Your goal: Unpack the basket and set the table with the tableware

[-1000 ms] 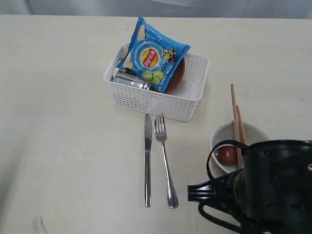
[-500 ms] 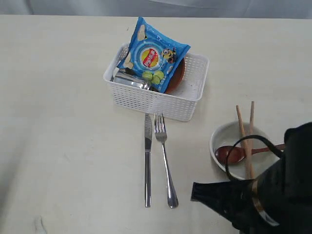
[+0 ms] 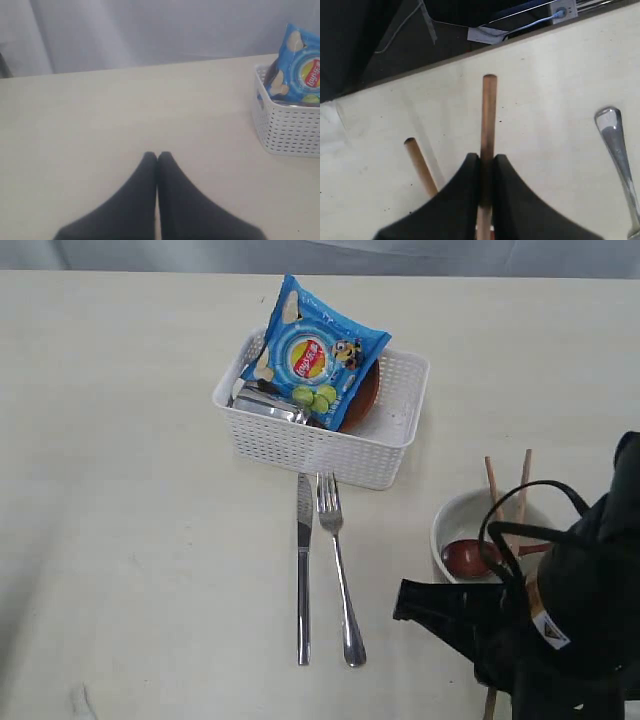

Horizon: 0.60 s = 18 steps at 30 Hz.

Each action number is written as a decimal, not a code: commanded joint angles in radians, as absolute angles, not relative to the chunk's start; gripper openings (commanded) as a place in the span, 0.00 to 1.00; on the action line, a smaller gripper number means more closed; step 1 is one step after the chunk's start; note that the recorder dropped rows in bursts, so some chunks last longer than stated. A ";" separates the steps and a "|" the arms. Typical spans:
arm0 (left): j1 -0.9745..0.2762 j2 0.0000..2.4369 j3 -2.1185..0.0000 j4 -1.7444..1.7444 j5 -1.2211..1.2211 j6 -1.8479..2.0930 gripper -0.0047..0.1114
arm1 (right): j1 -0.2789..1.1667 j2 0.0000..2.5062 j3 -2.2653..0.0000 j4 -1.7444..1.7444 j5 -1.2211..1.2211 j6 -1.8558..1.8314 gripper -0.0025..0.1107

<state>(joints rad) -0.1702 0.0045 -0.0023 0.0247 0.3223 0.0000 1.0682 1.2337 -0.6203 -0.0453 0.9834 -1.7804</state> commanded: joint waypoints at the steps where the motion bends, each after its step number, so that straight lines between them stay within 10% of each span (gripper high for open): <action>1: -0.173 0.000 0.000 0.021 0.320 0.000 0.04 | 1.087 1.256 -0.626 -0.070 0.926 -1.821 0.02; 18: -0.173 0.000 0.000 0.021 0.320 0.000 0.04 | 1.109 1.298 -0.624 -0.119 0.992 -1.911 0.02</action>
<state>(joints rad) -0.1702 0.0045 -0.0023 0.0247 0.3223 0.0000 1.1046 1.2959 -0.6218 -0.0977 0.9664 -1.8886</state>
